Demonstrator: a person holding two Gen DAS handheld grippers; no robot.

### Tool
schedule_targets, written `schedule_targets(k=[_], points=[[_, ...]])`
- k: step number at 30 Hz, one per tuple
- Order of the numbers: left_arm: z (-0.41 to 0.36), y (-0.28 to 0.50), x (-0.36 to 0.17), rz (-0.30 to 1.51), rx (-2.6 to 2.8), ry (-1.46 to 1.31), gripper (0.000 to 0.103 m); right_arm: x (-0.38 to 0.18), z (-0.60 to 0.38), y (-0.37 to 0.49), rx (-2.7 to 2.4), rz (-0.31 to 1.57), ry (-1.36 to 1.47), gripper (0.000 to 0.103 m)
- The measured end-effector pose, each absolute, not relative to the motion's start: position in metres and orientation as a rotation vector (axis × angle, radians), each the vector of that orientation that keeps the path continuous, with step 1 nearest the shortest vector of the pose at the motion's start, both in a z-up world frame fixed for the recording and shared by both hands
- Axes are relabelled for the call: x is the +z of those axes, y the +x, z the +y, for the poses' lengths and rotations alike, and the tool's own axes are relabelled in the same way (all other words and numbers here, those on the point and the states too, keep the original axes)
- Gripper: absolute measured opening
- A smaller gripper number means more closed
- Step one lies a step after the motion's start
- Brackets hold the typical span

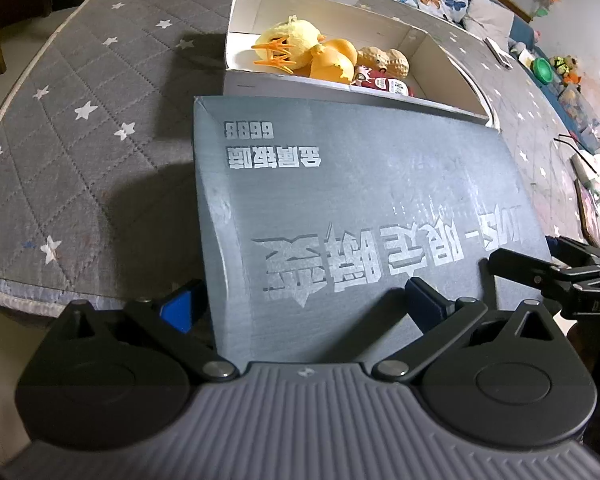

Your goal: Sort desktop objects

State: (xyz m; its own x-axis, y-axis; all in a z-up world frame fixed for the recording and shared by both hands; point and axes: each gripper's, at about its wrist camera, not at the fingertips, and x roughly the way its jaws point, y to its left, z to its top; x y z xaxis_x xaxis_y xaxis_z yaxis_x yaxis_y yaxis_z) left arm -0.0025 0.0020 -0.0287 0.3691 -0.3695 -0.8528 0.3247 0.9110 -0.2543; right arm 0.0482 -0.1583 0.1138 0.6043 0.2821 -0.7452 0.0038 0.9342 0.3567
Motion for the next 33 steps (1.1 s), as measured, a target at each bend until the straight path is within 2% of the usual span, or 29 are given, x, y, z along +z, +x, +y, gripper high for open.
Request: schedule_targets(k=[9,17,22,33], points=[[0.011,0.002,-0.008,1.081,-0.456,-0.032,0.103,0.123,-0.153,0.038,0.152,0.894,0.332,0.103],[0.014,0.026,0.028,1.001,-0.459,-0.034,0.103,0.154,-0.154,0.036,0.15,0.825,0.316,0.103],[0.008,0.06,0.056,0.945,-0.458,-0.018,0.103,0.176,-0.158,0.059,0.141,0.79,0.308,0.103],[-0.02,0.161,0.094,0.981,-0.442,-0.025,0.103,0.211,-0.181,0.154,0.106,0.778,0.305,0.103]])
